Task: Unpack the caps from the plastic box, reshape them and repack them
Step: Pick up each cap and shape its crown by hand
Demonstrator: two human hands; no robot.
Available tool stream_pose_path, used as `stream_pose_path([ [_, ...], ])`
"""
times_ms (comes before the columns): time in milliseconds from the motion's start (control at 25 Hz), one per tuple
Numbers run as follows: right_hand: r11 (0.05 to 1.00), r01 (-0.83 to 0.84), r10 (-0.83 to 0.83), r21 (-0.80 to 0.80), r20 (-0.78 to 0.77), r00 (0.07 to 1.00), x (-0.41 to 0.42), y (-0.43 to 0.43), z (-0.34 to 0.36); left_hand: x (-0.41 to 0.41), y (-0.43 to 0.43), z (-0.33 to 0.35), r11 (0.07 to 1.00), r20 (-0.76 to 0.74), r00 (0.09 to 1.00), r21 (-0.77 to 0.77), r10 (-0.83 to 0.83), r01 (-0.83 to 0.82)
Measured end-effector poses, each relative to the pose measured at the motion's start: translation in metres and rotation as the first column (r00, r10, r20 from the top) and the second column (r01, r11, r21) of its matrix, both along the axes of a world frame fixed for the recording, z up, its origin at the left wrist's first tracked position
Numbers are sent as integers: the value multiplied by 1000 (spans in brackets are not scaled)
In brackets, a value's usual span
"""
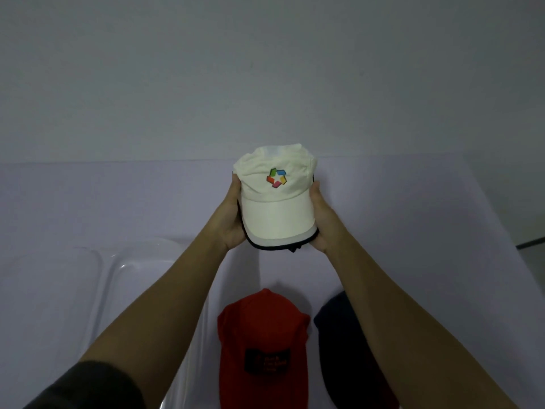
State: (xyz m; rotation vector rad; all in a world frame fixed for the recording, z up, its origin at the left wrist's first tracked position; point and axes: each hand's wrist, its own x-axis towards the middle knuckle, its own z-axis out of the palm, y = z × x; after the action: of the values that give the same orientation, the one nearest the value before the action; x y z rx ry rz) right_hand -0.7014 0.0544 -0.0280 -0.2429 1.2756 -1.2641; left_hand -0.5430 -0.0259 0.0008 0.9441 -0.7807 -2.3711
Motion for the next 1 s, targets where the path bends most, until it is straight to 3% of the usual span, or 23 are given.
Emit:
stream_pose_path([
  [120,973,-67,77,222,-36,996,-3,-1,-7,1,-2,-9,998,122,991,-39,53,-49],
  [200,986,-6,3,165,20,1000,-2,0,-12,2,-2,-10,996,109,992,-64,63,-56],
  [360,977,215,-214,-3,72,974,9,-4,-17,3,4,-11,997,145,986,-11,-78,81],
  [520,965,240,-240,-105,8,971,8,-1,-12,0,5,-17,999,96,995,-11,-34,35],
  [640,969,240,-238,-55,36,971,-7,0,-3,7,6,-18,997,112,993,-62,-47,54],
  [760,975,220,-215,16,-152,965,-5,-8,-2,8,7,-20,998,130,990,-22,-47,50],
  [880,967,235,-196,99,-304,932,3,-12,-2,-8,12,-19,998,188,980,2,69,-70],
  [1000,983,170,-156,64,-181,971,9,-16,0,-20,18,-26,984,272,949,33,162,-177],
])
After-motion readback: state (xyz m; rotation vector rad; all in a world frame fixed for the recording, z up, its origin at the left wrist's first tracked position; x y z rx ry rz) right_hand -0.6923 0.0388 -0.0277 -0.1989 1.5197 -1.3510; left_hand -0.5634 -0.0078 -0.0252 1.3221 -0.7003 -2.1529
